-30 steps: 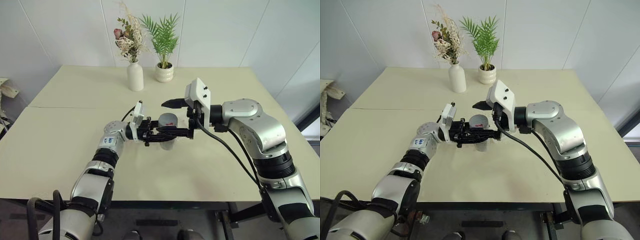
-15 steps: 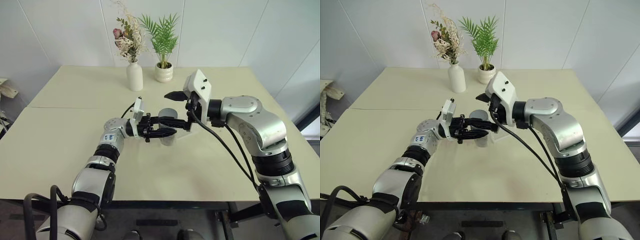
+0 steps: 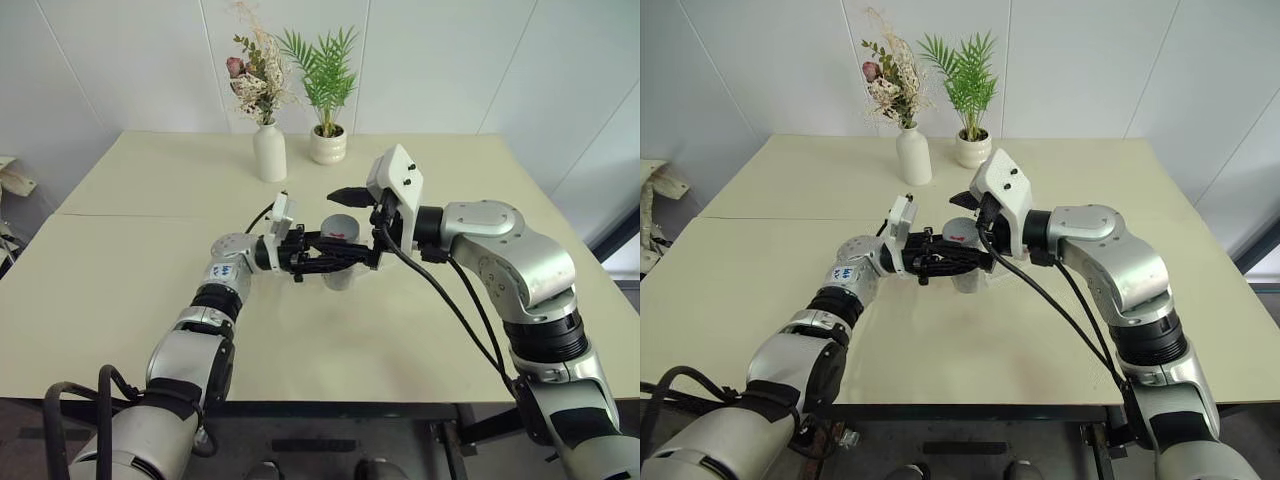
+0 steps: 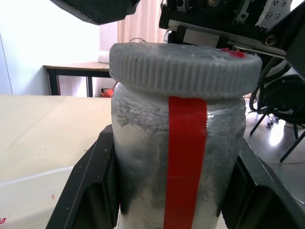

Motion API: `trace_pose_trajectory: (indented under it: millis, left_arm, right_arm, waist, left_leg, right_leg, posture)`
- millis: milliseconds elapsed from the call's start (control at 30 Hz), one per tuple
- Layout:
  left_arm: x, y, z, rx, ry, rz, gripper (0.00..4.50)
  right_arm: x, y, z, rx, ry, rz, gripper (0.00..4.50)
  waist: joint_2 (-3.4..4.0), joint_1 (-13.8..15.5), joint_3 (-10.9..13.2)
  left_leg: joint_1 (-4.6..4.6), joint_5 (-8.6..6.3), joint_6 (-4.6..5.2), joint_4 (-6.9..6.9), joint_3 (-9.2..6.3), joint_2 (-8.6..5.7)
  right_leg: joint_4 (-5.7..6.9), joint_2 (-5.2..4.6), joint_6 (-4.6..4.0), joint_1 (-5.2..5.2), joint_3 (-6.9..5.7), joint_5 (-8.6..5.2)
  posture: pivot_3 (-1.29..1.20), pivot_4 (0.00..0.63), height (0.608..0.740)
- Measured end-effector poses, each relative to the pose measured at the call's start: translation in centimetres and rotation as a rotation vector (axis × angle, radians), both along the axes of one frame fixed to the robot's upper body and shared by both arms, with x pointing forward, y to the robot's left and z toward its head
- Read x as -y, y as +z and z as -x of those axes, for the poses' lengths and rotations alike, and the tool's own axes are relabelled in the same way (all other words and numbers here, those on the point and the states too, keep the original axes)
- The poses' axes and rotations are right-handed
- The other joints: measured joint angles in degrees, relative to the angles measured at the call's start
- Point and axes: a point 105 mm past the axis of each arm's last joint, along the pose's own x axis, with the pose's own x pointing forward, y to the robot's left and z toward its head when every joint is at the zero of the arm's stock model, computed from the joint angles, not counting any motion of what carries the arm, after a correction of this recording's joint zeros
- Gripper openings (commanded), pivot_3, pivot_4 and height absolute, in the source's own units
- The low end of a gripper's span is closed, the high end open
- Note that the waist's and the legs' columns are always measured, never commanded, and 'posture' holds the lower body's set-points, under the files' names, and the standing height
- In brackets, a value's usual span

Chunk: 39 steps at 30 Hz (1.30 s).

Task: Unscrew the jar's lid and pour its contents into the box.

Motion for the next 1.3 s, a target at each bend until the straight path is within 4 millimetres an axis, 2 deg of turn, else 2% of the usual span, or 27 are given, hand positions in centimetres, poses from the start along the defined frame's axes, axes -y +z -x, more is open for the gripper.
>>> trace_pose_trajectory:
  millis: [533, 1133, 1300]
  left_arm:
    - [0.2, -0.1, 0.1, 0.038, -0.009, -0.055, 2.18]
    - [-0.2, 0.8, 0.1, 0.022, -0.007, 0.021, 2.18]
    - [-0.5, 0.3, 0.0, 0.01, 0.001, 0.019, 2.18]
  right_arm:
    - [0.0, -0.2, -1.3, 0.004, 0.031, 0.021, 4.44]
    - [0.2, -0.6, -1.2, 0.0, 0.047, 0.027, 4.44]
    - [0.7, -0.1, -1.2, 0.004, 0.05, 0.013, 4.44]
  waist:
    - [0.01, -0.03, 0.0]
    - [0.01, -0.02, 0.0]
    - [0.01, -0.04, 0.0]
  left_leg:
    - [0.0, 0.0, 0.0, -0.01, 0.0, 0.0]
    - [0.0, 0.0, 0.0, 0.0, 0.0, 0.0]
    - [0.0, 0.0, 0.0, -0.01, 0.0, 0.0]
  right_leg:
    - [0.0, 0.0, 0.0, 0.0, 0.0, 0.0]
    - [0.0, 0.0, 0.0, 0.0, 0.0, 0.0]
    - [0.0, 0.0, 0.0, 0.0, 0.0, 0.0]
  posture:
    - [0.0, 0.15, 0.74]
    - [0.0, 0.15, 0.74]
    - [0.0, 0.15, 0.74]
